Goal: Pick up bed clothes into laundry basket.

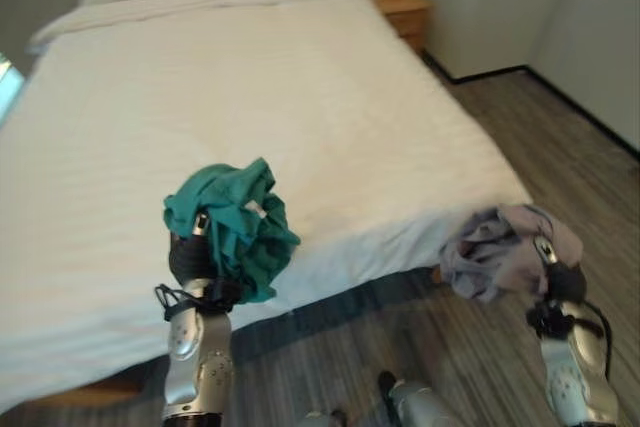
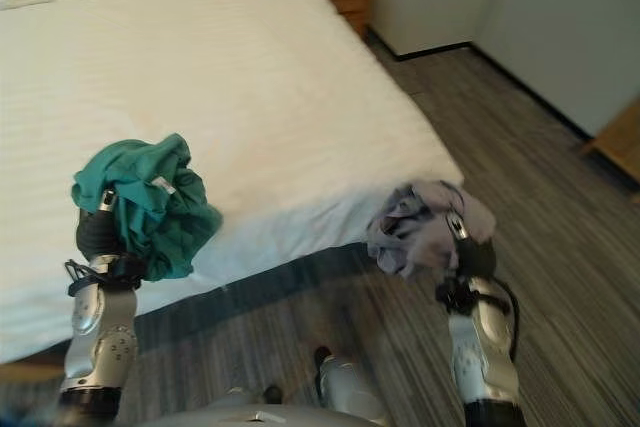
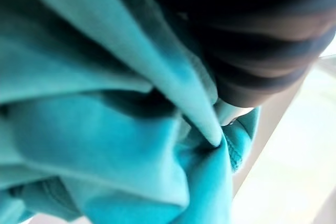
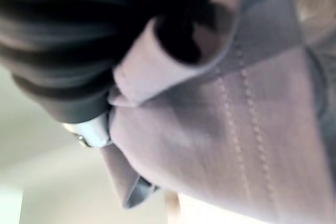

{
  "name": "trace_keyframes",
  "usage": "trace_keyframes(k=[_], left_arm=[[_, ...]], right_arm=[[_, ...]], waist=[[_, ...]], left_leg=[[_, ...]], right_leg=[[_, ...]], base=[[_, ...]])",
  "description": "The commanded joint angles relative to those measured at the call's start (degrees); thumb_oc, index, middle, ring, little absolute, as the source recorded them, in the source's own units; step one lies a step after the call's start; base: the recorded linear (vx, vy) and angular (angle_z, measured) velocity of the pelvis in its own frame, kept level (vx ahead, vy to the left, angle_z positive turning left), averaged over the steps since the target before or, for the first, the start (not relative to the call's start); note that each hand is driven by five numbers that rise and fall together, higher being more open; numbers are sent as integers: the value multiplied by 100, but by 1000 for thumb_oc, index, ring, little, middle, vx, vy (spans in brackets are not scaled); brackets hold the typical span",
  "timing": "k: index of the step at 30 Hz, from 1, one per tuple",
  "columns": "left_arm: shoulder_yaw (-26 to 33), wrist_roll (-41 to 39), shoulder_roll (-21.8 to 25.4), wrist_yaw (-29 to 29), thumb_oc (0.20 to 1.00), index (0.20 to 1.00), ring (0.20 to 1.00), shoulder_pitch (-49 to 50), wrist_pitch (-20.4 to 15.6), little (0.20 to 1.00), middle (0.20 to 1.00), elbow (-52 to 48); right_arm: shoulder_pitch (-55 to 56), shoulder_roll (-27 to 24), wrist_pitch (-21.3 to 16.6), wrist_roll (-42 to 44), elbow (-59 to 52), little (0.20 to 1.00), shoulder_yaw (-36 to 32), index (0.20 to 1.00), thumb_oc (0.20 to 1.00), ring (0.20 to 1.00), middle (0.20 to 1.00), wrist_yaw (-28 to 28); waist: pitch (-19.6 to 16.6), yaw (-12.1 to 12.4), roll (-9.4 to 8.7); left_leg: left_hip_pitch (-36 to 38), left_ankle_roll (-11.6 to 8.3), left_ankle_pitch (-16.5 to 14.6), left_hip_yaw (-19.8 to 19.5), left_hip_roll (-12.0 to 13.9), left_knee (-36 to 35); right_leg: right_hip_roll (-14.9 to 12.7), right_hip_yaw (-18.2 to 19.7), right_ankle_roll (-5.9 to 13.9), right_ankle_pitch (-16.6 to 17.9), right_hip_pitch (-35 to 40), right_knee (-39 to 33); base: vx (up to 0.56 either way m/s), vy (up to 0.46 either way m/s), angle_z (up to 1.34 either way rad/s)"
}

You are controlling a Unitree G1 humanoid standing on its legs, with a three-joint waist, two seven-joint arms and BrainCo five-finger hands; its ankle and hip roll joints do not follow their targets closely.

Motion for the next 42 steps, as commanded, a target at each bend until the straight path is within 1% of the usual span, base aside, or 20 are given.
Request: trace_keyframes(k=[1,2,4,7,8,9,11,12,13,16,17,18,19,20,21,22,26,28,29,42], left_arm=[[379,497,594,-23,200,200,200,-30,-481,200,200,-465],[378,498,599,-21,200,200,200,-37,-482,200,200,-462],[325,479,595,-5,200,200,200,-51,-404,200,200,-378],[278,331,439,-63,200,200,200,3,-353,200,200,-310],[269,263,373,-68,200,200,200,14,-343,200,200,-293],[254,205,281,-101,200,200,200,69,-278,200,200,-261],[309,282,309,-151,200,200,200,166,-231,200,200,-295],[310,295,341,-149,200,200,200,167,-226,200,200,-273],[296,328,372,-183,200,200,200,123,-221,200,200,-191],[228,335,371,-203,200,200,200,-18,-202,200,200,-140],[136,279,334,-222,200,200,200,-155,-210,200,200,-86],[131,276,336,-224,200,200,200,-164,-213,200,200,-79],[53,218,291,-230,200,200,200,-163,-229,200,200,-4],[39,198,252,-176,200,200,200,-169,-235,200,200,20],[38,199,251,-175,200,200,200,-176,-235,200,200,20],[8,136,176,-144,200,200,200,-167,-240,200,200,35],[32,152,159,-232,200,200,200,137,-208,200,200,46],[55,172,161,-239,200,200,200,168,-187,200,200,58],[69,373,247,-229,200,200,200,238,-157,200,200,7],[133,403,247,-224,200,200,200,450,-75,200,200,38]], right_arm=[[49,-246,-340,36,-461,200,103,200,200,200,200,145],[47,-239,-337,34,-467,200,101,200,200,200,200,144],[119,-122,-298,202,-519,200,233,200,200,200,200,171],[159,-103,-326,44,-524,200,147,200,200,200,200,128],[113,-75,-350,52,-484,200,166,200,200,200,200,89],[14,-77,-368,1,-473,200,255,200,200,200,200,27],[-136,-100,-346,18,-444,200,391,200,200,200,200,42],[-166,-115,-332,4,-446,200,467,200,200,200,200,77],[-104,-143,-286,-10,-436,200,496,200,200,200,200,113],[-69,-207,-271,60,-387,200,474,200,200,200,200,119],[-26,-260,-292,180,-393,200,392,200,200,200,200,121],[-28,-261,-294,184,-391,200,384,200,200,200,200,125],[-71,-384,-296,166,-316,200,392,200,200,200,200,70],[-125,-421,-304,165,-298,200,391,200,200,200,200,27],[-132,-421,-304,165,-297,200,388,200,200,200,200,27],[-183,-412,-337,228,-288,200,373,200,200,200,200,6],[-50,-475,-290,147,-311,200,404,200,200,200,200,116],[-1,-454,-261,144,-317,200,399,200,200,200,200,163],[27,-393,-254,140,-281,200,415,200,200,200,200,189],[-56,-355,-103,48,-232,200,623,200,200,200,200,307]], waist=[[5,76,81],[4,78,61],[127,270,215],[23,384,281],[-32,428,270],[-135,576,194],[-262,650,129],[-263,664,97],[-257,633,83],[-252,585,42],[-155,567,-10],[-148,559,-4],[-33,646,-26],[4,726,-44],[-4,715,-51],[14,783,-86],[-64,794,-46],[-105,758,-16],[-227,703,79],[-324,729,122]], left_leg=[[388,-318,164,624,499,-594],[370,-324,185,627,484,-592],[235,-365,399,1421,694,-606],[196,-392,485,1975,858,-686],[155,-391,511,2121,872,-681],[187,-422,468,2523,902,-680],[265,-438,479,2947,955,-740],[261,-455,520,3043,978,-747],[306,-522,510,3051,1051,-702],[158,-645,603,2972,1168,-416],[-88,-806,832,2843,1356,108],[-119,-821,818,2820,1373,161],[-383,-921,1039,2421,1447,662],[-530,-914,1024,2105,1321,697],[-554,-906,1058,2097,1307,683],[-697,-880,963,1814,1134,550],[-655,-777,891,1603,838,-14],[-557,-749,879,1616,830,-163],[-162,-669,890,1641,792,-621],[236,-518,797,1760,707,-985]], right_leg=[[-475,-1291,-106,1152,-384,-280],[-486,-1282,-105,1163,-408,-268],[-1017,-3039,-511,439,-29,421],[-1335,-3817,-617,25,507,860],[-1435,-4031,-612,31,645,843],[-1593,-4598,-543,12,958,628],[-1460,-4814,-472,33,1098,295],[-1426,-4858,-505,77,1008,204],[-1262,-4546,-568,0,1104,-48],[-1096,-4352,-662,29,1205,-327],[-999,-4319,-782,14,1324,-414],[-985,-4336,-796,18,1332,-425],[-892,-4273,-894,-23,1489,-523],[-905,-4247,-903,-23,1509,-541],[-916,-4258,-903,-3,1488,-546],[-942,-4223,-879,0,1546,-593],[-863,-4093,-850,-39,1593,-602],[-844,-4069,-863,-63,1614,-609],[-822,-4023,-864,-95,1651,-588],[-870,-3856,-756,-92,1718,-621]], base=[[-206,54,-183],[-258,55,-169],[-428,101,-205],[-288,55,-139],[-194,-19,-113],[-127,-50,-95],[-87,-145,-198],[-23,-277,-203],[3,-204,-80],[18,-236,-9],[-19,-237,19],[-17,-260,39],[-12,-121,47],[-17,-110,34],[13,-53,-5],[46,-46,-37],[114,-17,-17],[121,70,-16],[175,102,-12],[79,54,-7]])
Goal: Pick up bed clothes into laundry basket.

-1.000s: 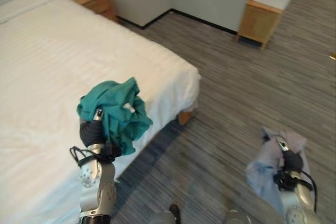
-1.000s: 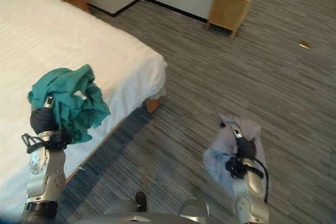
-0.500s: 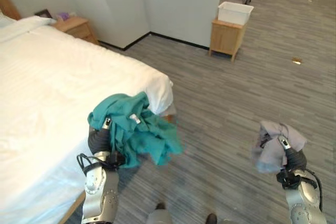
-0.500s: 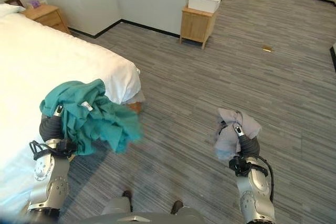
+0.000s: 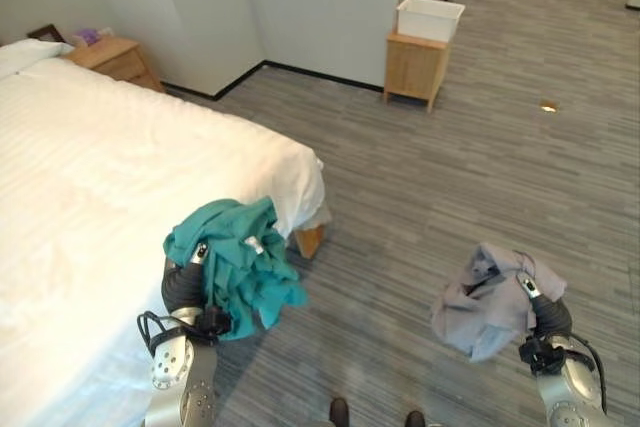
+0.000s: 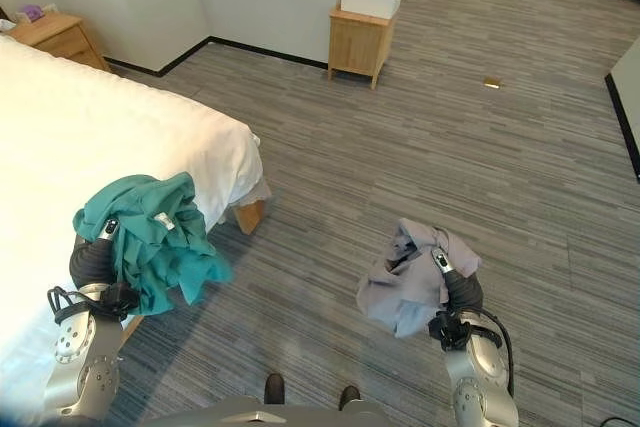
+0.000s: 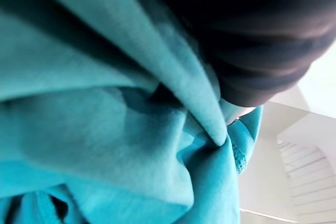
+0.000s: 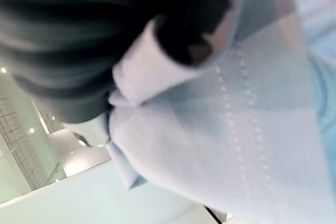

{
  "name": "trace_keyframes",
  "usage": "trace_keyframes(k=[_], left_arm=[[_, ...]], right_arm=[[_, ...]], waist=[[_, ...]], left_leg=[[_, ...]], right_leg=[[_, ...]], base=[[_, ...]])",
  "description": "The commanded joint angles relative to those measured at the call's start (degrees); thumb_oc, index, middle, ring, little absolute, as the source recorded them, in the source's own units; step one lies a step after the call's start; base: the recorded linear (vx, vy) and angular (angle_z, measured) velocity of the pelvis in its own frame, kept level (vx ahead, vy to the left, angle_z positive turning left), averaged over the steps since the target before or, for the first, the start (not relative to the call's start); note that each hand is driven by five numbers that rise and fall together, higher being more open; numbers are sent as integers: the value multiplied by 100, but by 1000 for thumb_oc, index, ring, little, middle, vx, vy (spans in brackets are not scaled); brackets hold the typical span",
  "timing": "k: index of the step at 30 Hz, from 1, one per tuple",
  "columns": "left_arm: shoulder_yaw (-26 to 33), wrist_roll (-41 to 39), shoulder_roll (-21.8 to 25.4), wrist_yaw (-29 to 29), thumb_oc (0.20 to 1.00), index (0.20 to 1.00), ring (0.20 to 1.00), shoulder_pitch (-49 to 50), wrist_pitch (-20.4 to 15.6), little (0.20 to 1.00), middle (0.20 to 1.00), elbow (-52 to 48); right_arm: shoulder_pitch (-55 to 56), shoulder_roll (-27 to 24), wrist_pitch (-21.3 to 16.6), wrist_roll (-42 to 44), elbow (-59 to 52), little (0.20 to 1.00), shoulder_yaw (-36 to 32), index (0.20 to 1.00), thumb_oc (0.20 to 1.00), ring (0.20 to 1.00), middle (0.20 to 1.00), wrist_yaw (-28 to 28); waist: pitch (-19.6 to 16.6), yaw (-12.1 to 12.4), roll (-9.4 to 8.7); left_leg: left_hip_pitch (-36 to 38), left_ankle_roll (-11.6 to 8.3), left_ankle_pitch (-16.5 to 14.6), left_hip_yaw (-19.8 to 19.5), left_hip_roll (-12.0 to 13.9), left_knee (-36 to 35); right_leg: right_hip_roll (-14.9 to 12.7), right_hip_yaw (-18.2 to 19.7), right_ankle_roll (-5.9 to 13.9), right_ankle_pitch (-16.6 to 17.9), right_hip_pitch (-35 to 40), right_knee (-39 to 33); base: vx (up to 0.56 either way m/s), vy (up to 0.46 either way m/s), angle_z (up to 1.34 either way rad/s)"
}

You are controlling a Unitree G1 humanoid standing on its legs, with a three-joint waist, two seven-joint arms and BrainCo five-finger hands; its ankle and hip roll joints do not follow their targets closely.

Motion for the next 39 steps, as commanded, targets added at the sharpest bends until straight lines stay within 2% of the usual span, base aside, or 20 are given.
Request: trace_keyframes(k=[1,6,9,10,12,14,16,17,20,21,23,27,28,29,30,31,33,35,36,39], left_arm=[[246,102,263,-50,200,200,200,-214,-303,200,200,-356],[514,207,329,164,200,200,200,-218,-363,200,200,-272],[552,295,440,226,200,200,200,-294,-359,200,200,-193],[450,440,556,244,200,200,200,-433,-322,200,200,-155],[450,441,557,244,200,200,200,-442,-324,200,200,-149],[331,456,588,234,200,200,200,-547,-292,200,200,-168],[296,477,585,212,200,200,200,-556,-286,200,200,-180],[274,501,605,185,200,200,200,-566,-274,200,200,-173],[189,407,614,55,200,200,200,-633,-292,200,200,-225],[186,402,618,51,200,200,200,-632,-294,200,200,-219],[144,447,613,-42,200,200,200,-632,-300,200,200,-137],[70,491,604,-130,200,200,200,-569,-277,200,200,-146],[62,520,573,-148,200,200,200,-565,-284,200,200,-126],[-23,487,496,-203,200,200,200,-499,-251,200,200,-151],[-34,463,468,-184,200,200,200,-537,-240,200,200,-137],[-60,354,454,-179,200,200,200,-569,-217,200,200,-143],[-129,176,435,-161,200,200,200,-648,-220,200,200,-165],[-150,138,428,-172,200,200,200,-686,-210,200,200,-176],[-222,81,392,-170,200,200,200,-707,-191,200,200,-155],[-375,23,413,-313,200,200,200,-718,-183,200,200,-49]], right_arm=[[-473,-147,-353,40,-324,200,-68,200,200,200,200,99],[-487,-109,-368,13,-312,200,-115,200,200,200,200,63],[-590,-102,-391,-15,-289,200,-104,200,200,200,200,41],[-673,-76,-401,-61,-347,200,-64,200,200,200,200,38],[-677,-76,-400,-62,-348,200,-65,200,200,200,200,37],[-692,3,-409,-106,-455,200,8,200,200,200,200,27],[-665,13,-394,-119,-451,200,27,200,200,200,200,48],[-644,13,-383,-124,-441,200,35,200,200,200,200,50],[-516,34,-417,-11,-398,200,-85,200,200,200,200,44],[-510,34,-420,-9,-396,200,-85,200,200,200,200,45],[-373,29,-419,50,-427,200,-117,200,200,200,200,87],[-280,-36,-359,32,-499,200,-122,200,200,200,200,139],[-311,-52,-387,91,-438,200,-87,200,200,200,200,188],[-344,-152,-364,99,-427,200,-46,200,200,200,200,167],[-414,-205,-412,239,-411,200,-34,200,200,200,200,171],[-470,-259,-418,333,-398,200,-33,200,200,200,200,121],[-569,-349,-488,359,-337,200,1,200,200,200,200,18],[-583,-417,-466,309,-324,200,-5,200,200,200,200,-67],[-606,-431,-472,386,-322,200,-10,200,200,200,200,-133],[-604,-416,-522,390,-332,200,-101,200,200,200,200,-130]], waist=[[-90,59,-140],[-77,89,-137],[-1,101,-99],[170,15,-33],[157,29,-46],[353,-120,127],[385,-164,165],[411,-227,186],[399,-546,125],[396,-556,171],[363,-740,131],[257,-837,151],[191,-820,146],[131,-776,230],[125,-795,134],[206,-687,60],[445,-482,-205],[510,-369,-272],[585,-166,-318],[519,-7,-224]], left_leg=[[94,-134,-231,-101,87,108],[107,-73,-319,-58,45,114],[83,11,-369,-2,28,129],[115,157,-413,8,-15,119],[88,168,-412,24,-33,123],[320,312,-513,22,2,89],[409,298,-526,36,31,89],[499,273,-532,19,68,82],[1023,45,-814,-204,95,37],[1042,34,-844,-216,151,38],[1409,-213,-971,-363,339,61],[1640,-406,-926,-471,562,346],[1658,-473,-828,-494,645,615],[1431,-706,-107,-424,826,1694],[995,-830,557,-440,881,2920],[584,-917,872,-359,900,3787],[-219,-687,730,-345,768,4999],[-585,-614,597,-234,779,5149],[-1311,-541,326,45,840,4961],[-1873,-529,362,177,743,3603]], right_leg=[[-42,111,191,-319,132,125],[-111,183,265,-329,94,209],[-218,278,340,-342,-157,715],[-358,376,560,111,-785,1925],[-379,405,572,85,-854,2002],[-519,317,666,605,-1533,3335],[-529,253,660,542,-1758,3487],[-490,248,632,484,-1938,3407],[-318,212,510,333,-2351,1731],[-266,169,510,354,-2274,1631],[-224,91,638,759,-2468,398],[-187,-49,647,949,-2400,317],[-169,-141,561,1000,-2327,447],[44,-284,330,772,-2017,582],[53,-309,97,600,-1839,674],[85,-309,-77,427,-1566,687],[95,-197,-329,148,-1159,638],[139,-107,-350,55,-906,555],[181,-55,-353,-128,-438,420],[152,79,-222,-257,-79,210]], base=[[81,61,-1],[67,71,-8],[47,139,-23],[23,149,-26],[21,112,-24],[176,221,-15],[194,102,-19],[356,-38,7],[500,-102,16],[560,-167,46],[539,-168,51],[482,-199,11],[507,-223,42],[670,-371,43],[646,-420,38],[453,-404,18],[415,-380,1],[388,-243,-30],[501,-154,-33],[582,-20,-1]])
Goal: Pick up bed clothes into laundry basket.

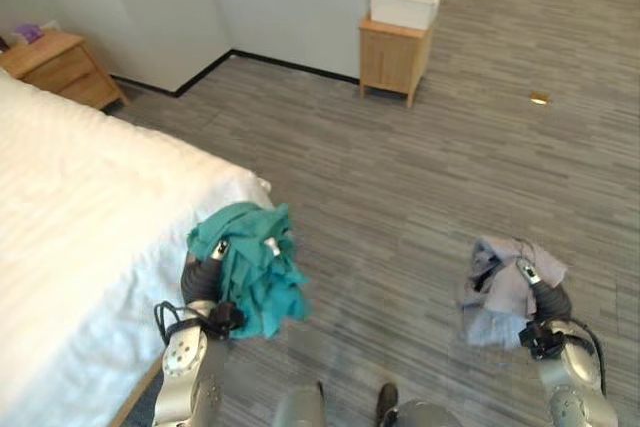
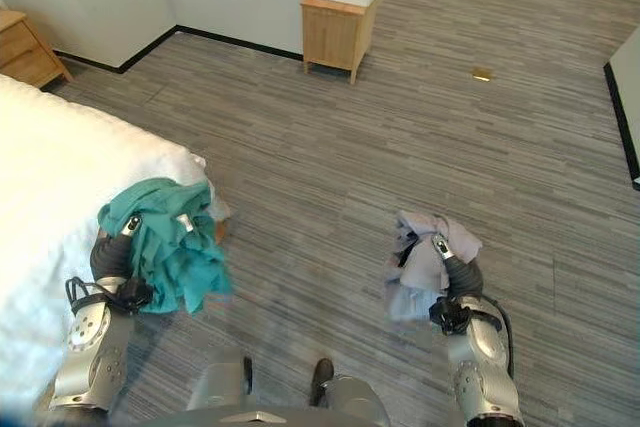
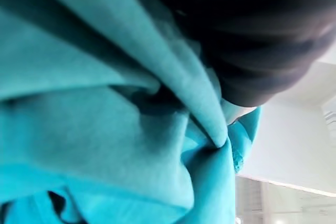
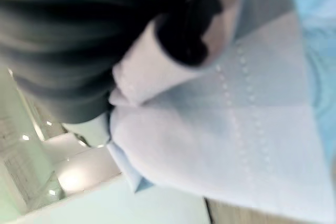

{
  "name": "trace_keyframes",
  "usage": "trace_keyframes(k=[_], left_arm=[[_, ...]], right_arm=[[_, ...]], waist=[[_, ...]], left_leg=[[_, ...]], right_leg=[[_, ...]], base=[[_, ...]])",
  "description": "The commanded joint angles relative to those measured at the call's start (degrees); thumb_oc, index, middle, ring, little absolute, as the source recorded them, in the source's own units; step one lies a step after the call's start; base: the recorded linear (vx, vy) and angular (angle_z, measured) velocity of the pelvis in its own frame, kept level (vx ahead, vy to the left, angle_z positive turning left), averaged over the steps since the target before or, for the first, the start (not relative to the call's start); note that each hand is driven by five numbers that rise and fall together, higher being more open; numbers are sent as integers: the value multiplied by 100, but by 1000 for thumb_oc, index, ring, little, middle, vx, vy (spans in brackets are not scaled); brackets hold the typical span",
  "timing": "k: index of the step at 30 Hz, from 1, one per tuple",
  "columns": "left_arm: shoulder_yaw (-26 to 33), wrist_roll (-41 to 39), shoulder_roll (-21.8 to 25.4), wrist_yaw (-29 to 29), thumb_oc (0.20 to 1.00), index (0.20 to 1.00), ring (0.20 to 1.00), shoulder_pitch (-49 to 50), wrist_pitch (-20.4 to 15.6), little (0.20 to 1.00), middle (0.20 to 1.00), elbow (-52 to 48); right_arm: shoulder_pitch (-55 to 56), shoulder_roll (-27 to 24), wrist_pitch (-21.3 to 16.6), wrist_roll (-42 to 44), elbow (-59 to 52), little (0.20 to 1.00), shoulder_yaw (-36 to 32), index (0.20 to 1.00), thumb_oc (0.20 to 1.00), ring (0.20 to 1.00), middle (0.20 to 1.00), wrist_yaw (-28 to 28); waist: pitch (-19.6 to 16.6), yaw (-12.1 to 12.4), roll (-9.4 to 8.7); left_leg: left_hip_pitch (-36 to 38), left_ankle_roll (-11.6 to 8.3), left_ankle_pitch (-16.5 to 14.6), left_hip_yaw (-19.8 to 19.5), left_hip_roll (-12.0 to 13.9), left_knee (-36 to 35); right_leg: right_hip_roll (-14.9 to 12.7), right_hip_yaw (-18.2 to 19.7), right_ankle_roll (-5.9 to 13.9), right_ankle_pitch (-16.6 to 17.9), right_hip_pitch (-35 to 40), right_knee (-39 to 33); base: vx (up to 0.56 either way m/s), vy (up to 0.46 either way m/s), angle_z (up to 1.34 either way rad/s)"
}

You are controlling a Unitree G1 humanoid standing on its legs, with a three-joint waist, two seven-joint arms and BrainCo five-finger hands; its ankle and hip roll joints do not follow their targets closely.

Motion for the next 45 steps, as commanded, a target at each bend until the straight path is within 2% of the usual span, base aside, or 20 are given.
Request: trace_keyframes(k=[1,6,8,10,14,15,16,17,19,23,28,31,32,33,34,35,38,42,44,45], left_arm=[[10,-189,401,-131,200,200,200,-184,-336,200,200,-290],[-39,-90,346,-123,200,200,200,-142,-356,200,200,-249],[28,70,371,-124,200,200,200,-85,-348,200,200,-257],[31,97,363,-143,200,200,200,-60,-342,200,200,-247],[-73,111,391,-114,200,200,200,-92,-315,200,200,-231],[-155,144,444,-46,200,200,200,-143,-265,200,200,-261],[-155,144,442,-46,200,200,200,-147,-265,200,200,-261],[-220,1,446,-45,200,200,200,-163,-225,200,200,-277],[-298,83,517,-85,200,200,200,-150,-154,200,200,-311],[-342,133,604,-158,200,200,200,-200,-168,200,200,-347],[-320,191,586,-219,200,200,200,-202,-234,200,200,-124],[-258,318,567,-234,200,200,200,-175,-206,200,200,-150],[-273,285,539,-254,200,200,200,-152,-210,200,200,-142],[-344,318,502,-273,200,200,200,-140,-184,200,200,-76],[-343,317,504,-273,200,200,200,-137,-183,200,200,-75],[-322,142,444,-234,200,200,200,-190,-132,200,200,-55],[-404,-85,389,-259,200,200,200,-304,-76,200,200,-55],[-493,-208,304,-247,200,200,200,-350,-117,200,200,54],[-568,-111,320,-288,200,200,200,-267,-128,200,200,132],[-579,-106,319,-312,200,200,200,-221,-128,200,200,118]], right_arm=[[-175,-378,-433,131,-532,200,61,200,200,200,200,45],[-188,-392,-439,-79,-496,200,188,200,200,200,200,97],[-262,-367,-380,-164,-463,200,244,200,200,200,200,196],[-237,-285,-301,-211,-511,200,290,200,200,200,200,276],[-305,-172,-294,-276,-459,200,414,200,200,200,200,258],[-443,-72,-276,-287,-407,200,589,200,200,200,200,260],[-447,-73,-276,-287,-406,200,588,200,200,200,200,259],[-461,0,-251,-342,-447,200,737,200,200,200,200,297],[-423,49,-164,-416,-408,200,834,200,200,200,200,275],[-261,120,-135,-329,-340,200,777,200,200,200,200,348],[-9,13,-80,-446,-369,200,610,200,200,200,200,327],[15,-41,-62,-438,-433,200,589,200,200,200,200,435],[-33,-42,-59,-388,-352,200,648,200,200,200,200,448],[-72,-126,-79,-387,-291,200,667,200,200,200,200,452],[-70,-125,-80,-387,-290,200,670,200,200,200,200,452],[-126,-257,-84,-156,-342,200,658,200,200,200,200,392],[-152,-366,-167,-23,-295,200,559,200,200,200,200,205],[-243,-421,-294,78,-354,200,335,200,200,200,200,101],[-305,-458,-382,-148,-404,200,269,200,200,200,200,60],[-367,-474,-370,-197,-382,200,260,200,200,200,200,44]], waist=[[-22,65,336],[-165,384,474],[-332,478,449],[-521,551,356],[-700,670,85],[-649,713,17],[-661,733,34],[-551,646,211],[-458,422,400],[-377,29,550],[-393,-448,476],[-489,-406,447],[-483,-399,432],[-495,-438,416],[-513,-445,447],[-406,-366,312],[-86,-51,70],[-136,187,131],[-225,368,289],[-275,435,311]], left_leg=[[568,-42,1284,-205,-185,-2195],[606,-98,1767,-750,-664,-4644],[577,-153,2014,-458,-668,-4694],[650,25,1826,-377,-691,-4542],[668,348,1439,-230,-865,-4199],[1040,597,1113,-123,-1004,-4204],[1027,596,1129,-109,-978,-4214],[1625,789,931,-118,-973,-4433],[2185,892,739,-193,-940,-4668],[2930,710,660,-685,-880,-5039],[3961,249,42,-1365,-523,-5196],[4041,98,112,-1440,-365,-4840],[4071,42,98,-1323,-272,-4550],[3779,-91,746,-1296,-137,-3285],[3765,-88,699,-1299,-105,-3253],[2910,-179,1497,-972,5,-1017],[1579,-45,1325,-841,-214,402],[811,-12,1145,-410,-151,-1279],[866,62,1231,-402,-423,-3585],[971,75,1306,-543,-526,-3907]], right_leg=[[-269,221,528,499,119,-498],[-116,503,647,145,867,-715],[-82,708,685,-10,1223,-763],[-229,747,786,-161,1415,-651],[-660,790,1029,266,1188,291],[-813,811,1258,1235,759,1830],[-793,834,1256,1256,730,1828],[-1046,530,1338,1971,36,3139],[-1105,310,1268,1662,-485,3810],[-811,360,1044,1011,-1447,2613],[-709,798,1497,1647,-1818,-636],[-765,479,1487,1658,-1770,-358],[-769,428,1405,1742,-1695,-206],[-668,428,1172,1637,-1569,-12],[-641,414,1184,1603,-1569,-6],[-563,356,773,1271,-1115,77],[-483,491,517,962,-407,-157],[-443,425,584,635,205,-415],[-309,485,715,383,581,-528],[-281,514,735,342,674,-539]], base=[[519,89,-42],[533,33,-35],[755,38,-76],[656,96,-49],[435,117,-15],[278,124,-33],[640,326,-63],[544,294,-49],[658,257,-18],[615,-58,69],[842,-232,109],[558,-226,94],[565,-278,51],[558,-278,17],[745,-494,-15],[519,-445,-33],[508,-426,-22],[643,-96,-27],[695,77,-55],[383,40,-55]])
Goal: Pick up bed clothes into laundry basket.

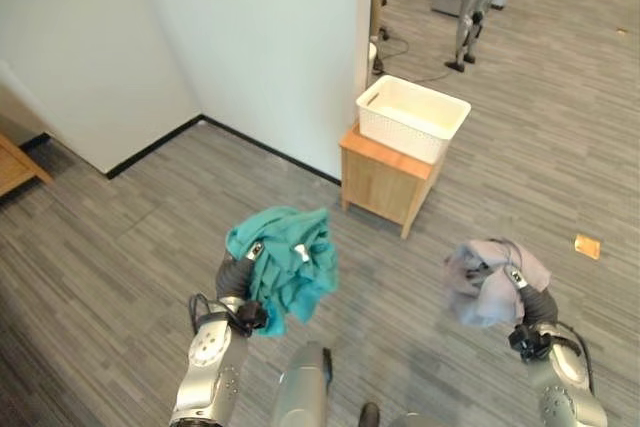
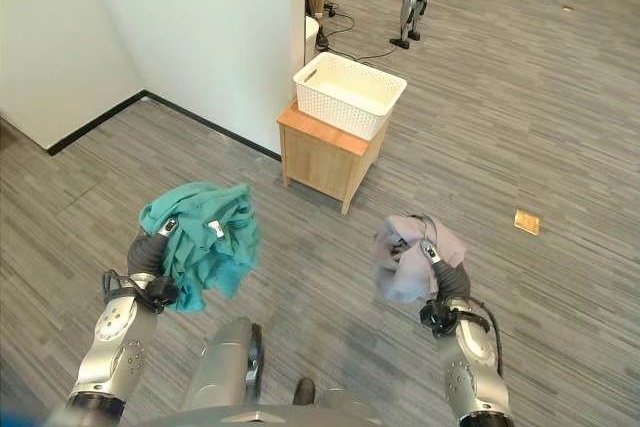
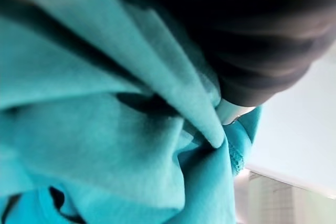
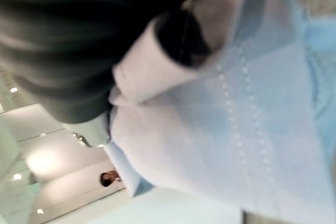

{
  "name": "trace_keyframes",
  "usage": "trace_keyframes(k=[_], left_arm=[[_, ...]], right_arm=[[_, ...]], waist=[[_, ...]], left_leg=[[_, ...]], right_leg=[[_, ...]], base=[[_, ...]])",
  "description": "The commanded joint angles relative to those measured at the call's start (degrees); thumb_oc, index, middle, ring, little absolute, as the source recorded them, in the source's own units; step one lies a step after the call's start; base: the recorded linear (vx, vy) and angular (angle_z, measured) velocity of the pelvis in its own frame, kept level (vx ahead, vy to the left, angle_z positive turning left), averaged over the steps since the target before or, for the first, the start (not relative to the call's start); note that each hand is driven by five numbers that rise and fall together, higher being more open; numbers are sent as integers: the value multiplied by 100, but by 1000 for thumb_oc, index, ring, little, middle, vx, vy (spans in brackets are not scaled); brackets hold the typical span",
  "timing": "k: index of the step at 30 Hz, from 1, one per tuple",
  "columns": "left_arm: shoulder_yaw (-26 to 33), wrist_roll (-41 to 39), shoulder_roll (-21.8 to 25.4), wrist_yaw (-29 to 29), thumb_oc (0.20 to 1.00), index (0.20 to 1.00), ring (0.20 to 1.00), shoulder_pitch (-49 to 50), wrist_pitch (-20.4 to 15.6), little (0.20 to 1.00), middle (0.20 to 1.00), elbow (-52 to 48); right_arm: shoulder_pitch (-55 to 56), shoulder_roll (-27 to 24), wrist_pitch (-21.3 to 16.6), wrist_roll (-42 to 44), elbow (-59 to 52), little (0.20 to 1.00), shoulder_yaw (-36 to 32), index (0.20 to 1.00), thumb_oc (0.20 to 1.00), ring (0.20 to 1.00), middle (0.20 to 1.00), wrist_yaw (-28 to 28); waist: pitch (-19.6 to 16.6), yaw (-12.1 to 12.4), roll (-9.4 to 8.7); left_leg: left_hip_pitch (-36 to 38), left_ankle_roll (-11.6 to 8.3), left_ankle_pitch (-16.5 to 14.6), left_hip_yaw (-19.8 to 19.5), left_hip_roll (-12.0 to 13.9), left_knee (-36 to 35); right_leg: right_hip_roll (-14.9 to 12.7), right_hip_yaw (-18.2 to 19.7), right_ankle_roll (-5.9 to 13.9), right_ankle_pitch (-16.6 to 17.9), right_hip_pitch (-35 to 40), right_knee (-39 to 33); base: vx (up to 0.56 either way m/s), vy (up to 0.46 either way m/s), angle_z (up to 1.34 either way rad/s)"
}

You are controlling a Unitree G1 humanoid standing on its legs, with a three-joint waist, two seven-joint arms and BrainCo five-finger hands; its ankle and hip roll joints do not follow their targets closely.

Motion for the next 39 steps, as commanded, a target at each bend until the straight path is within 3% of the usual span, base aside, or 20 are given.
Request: trace_keyframes(k=[1,4,7,9,10,11,13,14,17,18,19,20,23,24,26,28,30,35,37,39], left_arm=[[-95,-106,223,-113,200,200,200,-269,-351,200,200,-364],[-71,47,232,-113,200,200,200,-183,-333,200,200,-413],[-21,60,294,-136,200,200,200,-121,-331,200,200,-471],[-4,25,364,-91,200,200,200,-129,-291,200,200,-553],[-3,25,363,-91,200,200,200,-132,-290,200,200,-554],[-35,-11,420,-61,200,200,200,-159,-281,200,200,-592],[-62,-5,440,-61,200,200,200,-192,-278,200,200,-600],[-85,90,523,-68,200,200,200,-228,-287,200,200,-638],[-154,41,551,-141,200,200,200,-320,-303,200,200,-663],[-228,43,531,-147,200,200,200,-384,-297,200,200,-628],[-230,43,533,-146,200,200,200,-389,-298,200,200,-624],[-315,143,575,-180,200,200,200,-478,-301,200,200,-513],[-315,169,538,-278,200,200,200,-348,-338,200,200,-551],[-321,95,528,-358,200,200,200,-276,-310,200,200,-557],[-682,-228,623,-671,200,200,200,150,-167,200,200,-663],[-765,-298,619,-702,200,200,200,205,-151,200,200,-702],[-1152,-586,812,-783,200,200,200,363,-139,200,200,-751],[-1215,-744,1006,-762,200,200,200,496,-87,200,200,-821],[-1325,-873,1124,-713,200,200,200,457,-60,200,200,-811],[-1318,-897,1176,-685,200,200,200,451,-60,200,200,-803]], right_arm=[[-279,-378,-505,-15,-539,200,-157,200,200,200,200,15],[-416,-380,-487,-128,-563,200,-87,200,200,200,200,50],[-468,-276,-422,-215,-612,200,68,200,200,200,200,130],[-593,-127,-402,-295,-544,200,253,200,200,200,200,123],[-597,-127,-402,-296,-542,200,252,200,200,200,200,122],[-634,-89,-378,-399,-576,200,298,200,200,200,200,131],[-612,-79,-379,-457,-570,200,294,200,200,200,200,101],[-549,-28,-352,-512,-555,200,265,200,200,200,200,88],[-520,-7,-374,-250,-591,200,127,200,200,200,200,105],[-522,19,-422,30,-623,200,66,200,200,200,200,141],[-524,18,-424,37,-619,200,63,200,200,200,200,147],[-537,-229,-386,-166,-768,200,-59,200,200,200,200,133],[-743,-692,-357,-247,-941,200,-138,200,200,200,200,305],[-930,-1038,-338,-348,-1064,200,-203,200,200,200,200,389],[-2211,-2963,-239,-622,-413,200,57,200,200,200,200,360],[-2669,-3245,-268,-551,-44,200,341,200,200,200,200,310],[-4353,-4002,-232,-375,1219,200,1429,200,200,200,200,246],[-6599,-4263,-141,-556,2489,200,2922,200,200,200,200,122],[-7858,-3892,-34,-826,3630,200,3649,200,200,200,200,-111],[-8192,-3621,31,-938,4180,200,3759,200,200,200,200,-206]], waist=[[-255,71,201],[-398,202,250],[-576,286,119],[-562,396,-2],[-576,410,9],[-485,326,154],[-422,211,251],[-407,56,421],[-420,-183,403],[-413,-299,319],[-408,-309,327],[-380,-405,200],[-466,-191,57],[-505,-144,1],[-560,130,-156],[-530,129,-148],[-509,255,-223],[-475,307,-233],[-378,415,-251],[-301,477,-253]], left_leg=[[1340,-222,658,-561,-85,-1518],[1257,-387,1009,-774,-233,-1954],[1378,-160,699,-729,-338,-1743],[1734,185,366,-606,-498,-1815],[1717,185,385,-594,-481,-1826],[2096,350,264,-650,-420,-1965],[2320,388,233,-676,-388,-2085],[2635,427,159,-790,-309,-2203],[2994,305,139,-1063,-352,-2424],[3100,261,25,-1262,-437,-2446],[3099,259,32,-1275,-429,-2443],[3158,233,-28,-1609,-521,-2467],[3207,235,-99,-1700,-518,-2564],[3151,214,-30,-1763,-530,-2561],[3159,151,-77,-1928,-473,-2619],[3176,142,-82,-1935,-458,-2648],[3164,103,-64,-1961,-425,-2706],[3056,58,-17,-2007,-398,-2730],[2876,29,35,-2089,-388,-2736],[2781,24,57,-2110,-385,-2722]], right_leg=[[-699,456,791,627,-111,-241],[-665,535,827,450,192,-294],[-842,603,942,350,316,-43],[-1146,751,1266,1134,-274,1584],[-1131,768,1265,1156,-302,1579],[-1232,734,1381,1826,-909,2886],[-1211,799,1361,1836,-1203,3326],[-1242,686,1204,1589,-1629,3382],[-1200,695,1096,1268,-1860,2246],[-1011,1035,1106,1150,-1862,1213],[-1004,1016,1104,1199,-1818,1133],[-736,1753,1252,1227,-1762,789],[-875,1470,1236,1336,-1480,463],[-853,1476,1206,1351,-1415,302],[-817,1210,1103,1275,-1090,-38],[-804,1175,1092,1288,-1056,-75],[-765,1102,1059,1297,-1012,-143],[-715,1032,1031,1306,-1055,-211],[-670,947,1015,1337,-1126,-325],[-653,919,1002,1353,-1181,-342]], base=[[142,5,-42],[612,74,-15],[368,89,-34],[403,193,-25],[285,226,-14],[262,229,-5],[296,197,5],[340,95,23],[421,-57,52],[302,-117,96],[285,-133,116],[199,-99,124],[196,-131,119],[167,-111,80],[195,-146,28],[63,-43,17],[48,-10,11],[21,-4,-23],[-53,-17,23],[-54,-18,-2]])
